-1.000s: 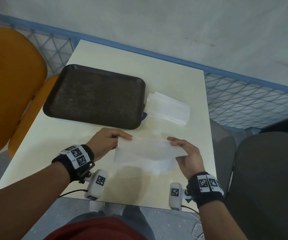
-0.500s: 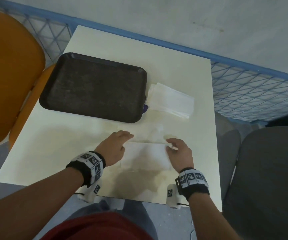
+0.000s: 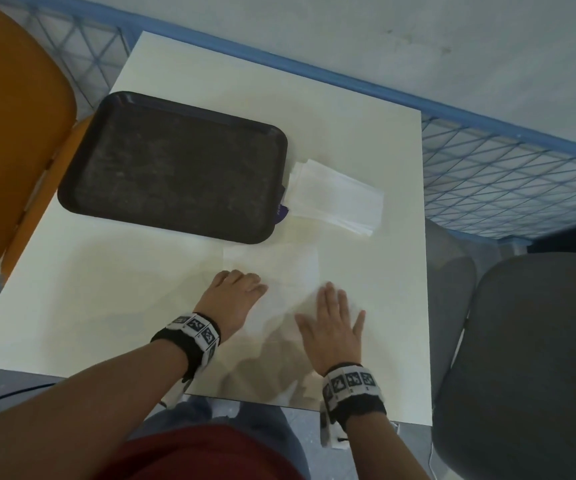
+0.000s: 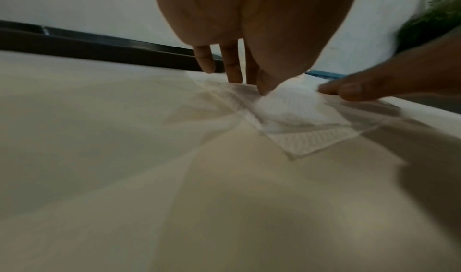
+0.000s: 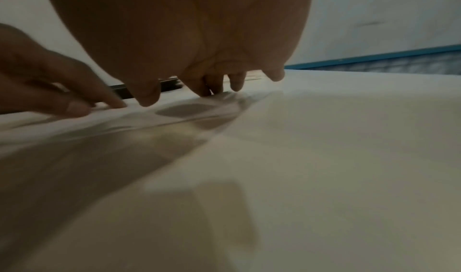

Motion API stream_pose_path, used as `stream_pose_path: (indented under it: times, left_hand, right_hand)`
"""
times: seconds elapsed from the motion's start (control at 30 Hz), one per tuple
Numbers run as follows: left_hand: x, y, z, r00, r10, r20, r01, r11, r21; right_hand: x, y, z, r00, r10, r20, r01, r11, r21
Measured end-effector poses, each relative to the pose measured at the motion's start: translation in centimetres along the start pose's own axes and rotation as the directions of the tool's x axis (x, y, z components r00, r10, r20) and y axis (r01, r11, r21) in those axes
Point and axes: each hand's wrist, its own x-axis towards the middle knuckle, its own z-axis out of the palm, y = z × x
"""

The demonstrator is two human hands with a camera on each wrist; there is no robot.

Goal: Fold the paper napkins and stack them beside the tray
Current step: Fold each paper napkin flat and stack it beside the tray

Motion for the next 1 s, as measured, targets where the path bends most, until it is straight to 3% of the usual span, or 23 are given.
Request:
stream_pose_path:
  times: [0.1,0.17,0.3,0.37,0.43,0.5,0.57,0.63,0.77,0.9,1.0]
  left_hand:
    - [1.2,0.5,-1.0,0.994,-0.109,-0.001,0.108,0.982,-0.153]
    - [1.8,0.8,-1.7,0.993,-0.121,-0.010,0.113,0.951,-0.289]
    - [2.1,1.4,-3.1,0.995,0.075,-0.068,-0.098,0.892,-0.442]
    - [1.9,1.1,-3.5,0.989,0.079,-0.124,-0.129,0.866,-0.484]
    - [1.7,0.4,-3.2,0.988,-0.054,-0.142,-0.034,0.833,-0.552]
    - [1.8,-0.4,-2.9,0.953,-0.286,-0.105,0.167,0.778,-0.606]
    - [2.1,-1.0,-2.6,0.876,-0.479,-0.046,0.358,0.713,-0.603]
    - [2.5,-1.2,-2.3,0.838,-0.545,0.011,0.472,0.715,-0.516]
    - [3.0,-0.7,-2.2,0.878,-0.473,0.078,0.473,0.829,-0.298]
    - [3.3,-0.5,-2.9,0.879,-0.471,0.077,0.467,0.817,-0.338]
    - [3.6,-0.1,-3.1,0.885,-0.455,0.098,0.461,0.829,-0.316]
  right_hand:
    - [-0.3,1.6,-0.5,0.999,0.023,-0.046,-0.021,0.999,0.051]
    - [-0.3,1.8,-0.9,0.991,-0.010,-0.135,0.026,0.993,0.115]
    - [0.3,1.0,-1.4,0.940,-0.192,-0.281,0.246,0.954,0.171]
    - [0.8,0.8,-1.6,0.928,-0.251,-0.275,0.308,0.933,0.187]
    - [1.5,1.2,-2.2,0.933,-0.261,-0.248,0.317,0.923,0.219]
    - [2.3,2.0,-3.7,0.936,-0.251,-0.245,0.312,0.915,0.255]
    - [3.3,3.0,-6.1,0.943,-0.225,-0.244,0.295,0.906,0.302]
    - [4.7,3.9,-8.9,0.934,-0.235,-0.270,0.319,0.890,0.326]
    - [9.2,5.0,-15.3,0.957,-0.174,-0.232,0.258,0.876,0.408]
    - [15.0,4.6,-20.4,0.961,-0.152,-0.231,0.236,0.887,0.397]
    - [19.9,4.1,-21.7,0.969,-0.153,-0.192,0.205,0.937,0.285]
